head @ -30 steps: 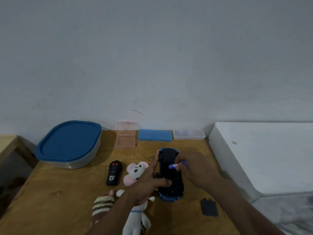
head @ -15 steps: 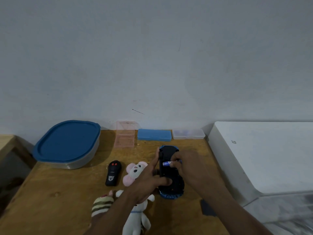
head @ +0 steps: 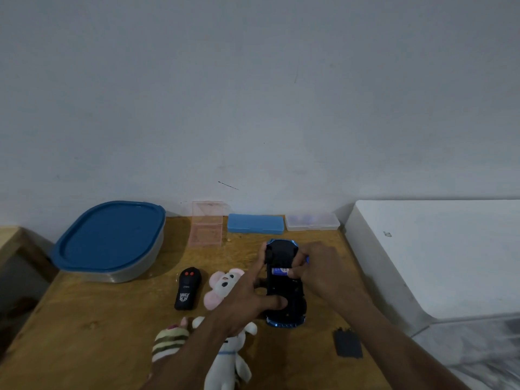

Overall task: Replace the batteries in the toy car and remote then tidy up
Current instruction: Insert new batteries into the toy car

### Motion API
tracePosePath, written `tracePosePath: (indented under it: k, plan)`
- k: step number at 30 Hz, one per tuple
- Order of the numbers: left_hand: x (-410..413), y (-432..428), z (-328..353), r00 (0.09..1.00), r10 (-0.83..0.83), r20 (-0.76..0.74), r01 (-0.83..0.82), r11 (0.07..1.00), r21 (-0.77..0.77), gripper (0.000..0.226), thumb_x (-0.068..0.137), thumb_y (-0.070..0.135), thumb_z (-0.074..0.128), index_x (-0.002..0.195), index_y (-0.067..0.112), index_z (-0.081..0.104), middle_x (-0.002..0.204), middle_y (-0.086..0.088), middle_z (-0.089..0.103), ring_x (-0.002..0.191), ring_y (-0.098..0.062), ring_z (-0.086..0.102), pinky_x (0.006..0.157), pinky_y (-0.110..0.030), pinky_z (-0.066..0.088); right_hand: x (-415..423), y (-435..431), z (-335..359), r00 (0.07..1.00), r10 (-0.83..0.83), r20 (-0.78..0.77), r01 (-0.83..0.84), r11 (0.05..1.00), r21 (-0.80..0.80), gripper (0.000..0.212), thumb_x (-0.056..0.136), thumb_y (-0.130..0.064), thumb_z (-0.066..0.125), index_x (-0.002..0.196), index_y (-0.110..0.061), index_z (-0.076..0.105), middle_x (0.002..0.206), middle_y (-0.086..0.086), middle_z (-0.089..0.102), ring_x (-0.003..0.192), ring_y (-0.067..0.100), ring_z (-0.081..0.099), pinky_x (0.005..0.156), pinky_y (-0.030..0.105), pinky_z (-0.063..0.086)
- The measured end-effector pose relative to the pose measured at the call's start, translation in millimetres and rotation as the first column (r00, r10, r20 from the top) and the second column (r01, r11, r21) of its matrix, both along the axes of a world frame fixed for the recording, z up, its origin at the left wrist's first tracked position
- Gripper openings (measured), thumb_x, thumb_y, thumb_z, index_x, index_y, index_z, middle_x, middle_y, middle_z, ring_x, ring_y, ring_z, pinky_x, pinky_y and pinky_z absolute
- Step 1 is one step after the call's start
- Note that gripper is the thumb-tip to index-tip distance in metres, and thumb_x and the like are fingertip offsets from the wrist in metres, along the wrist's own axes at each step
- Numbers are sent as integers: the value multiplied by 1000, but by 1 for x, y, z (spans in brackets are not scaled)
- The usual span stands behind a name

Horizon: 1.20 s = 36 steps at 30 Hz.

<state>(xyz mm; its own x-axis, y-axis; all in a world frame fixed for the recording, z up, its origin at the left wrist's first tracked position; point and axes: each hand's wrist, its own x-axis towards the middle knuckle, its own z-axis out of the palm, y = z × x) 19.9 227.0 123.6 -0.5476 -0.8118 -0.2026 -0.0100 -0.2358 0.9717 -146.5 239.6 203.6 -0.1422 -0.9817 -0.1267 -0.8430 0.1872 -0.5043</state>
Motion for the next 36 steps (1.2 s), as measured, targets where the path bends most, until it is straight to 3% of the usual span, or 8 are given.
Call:
tracePosePath:
  k: [6,9,16,20,25,31,33,36]
  plan:
    - [-2,1,-2,1000,-7,30,7,1000,-11,108,76,0,74,129,73,16,124,1,63,117,-21,59,94,-47,53,-3,-5,-5,996,-83,30,81,995,54,29,69,-25,83,64,-22,55,74,-13,57,69,3,53,55,14,34]
    - [0,0,-3,1000,-9,-5,9,999,54,109,76,-4,74,131,71,17,122,-7,65,113,-27,63,94,-51,53,-5,-3,-11,996,-83,38,81,996,48,26,71,-30,82,78,-15,62,79,-13,54,69,1,50,56,15,36]
    - [-1,-3,-4,997,4,-83,10,986,167,107,75,-12,72,130,68,25,121,-18,65,109,-35,65,92,-55,52,-20,-3,-14,948,-194,253,195,981,22,23,81,-33,74,75,-16,59,86,-5,62,80,10,55,59,20,36]
    - [-10,0,-6,998,-44,-44,49,993,109,109,76,-5,75,131,69,18,125,-12,63,112,-29,65,91,-53,53,-13,-4,-17,969,-188,159,177,981,78,35,72,-42,79,64,-21,52,72,-6,59,64,6,52,52,20,35]
    - [-18,3,-7,1000,-29,-1,29,1000,8,106,74,-1,77,130,70,22,126,1,64,114,-23,63,91,-51,54,-10,-4,-16,981,-166,97,153,980,125,37,72,-42,80,74,-21,50,73,-8,54,63,5,50,53,20,38]
    - [-18,5,-12,999,-38,-31,42,994,106,111,75,-7,75,144,56,16,128,-5,63,109,-27,66,92,-54,53,-3,-6,-29,994,-108,30,104,988,110,32,76,-40,76,71,-21,51,71,-7,53,63,5,50,51,17,31]
    - [-16,3,-11,997,-49,-67,60,982,178,109,75,-8,74,141,60,20,130,-11,62,112,-33,64,94,-58,50,-4,-6,-26,992,-87,92,72,986,153,28,83,-37,69,70,-16,56,71,0,57,60,6,48,51,18,33]
    - [-11,-2,-6,993,-55,-105,78,969,236,106,80,-13,66,135,63,16,123,-17,66,112,-36,64,93,-55,51,-11,-7,-19,883,-211,419,100,957,271,18,90,-26,53,77,-13,54,70,3,50,60,12,43,52,23,34]
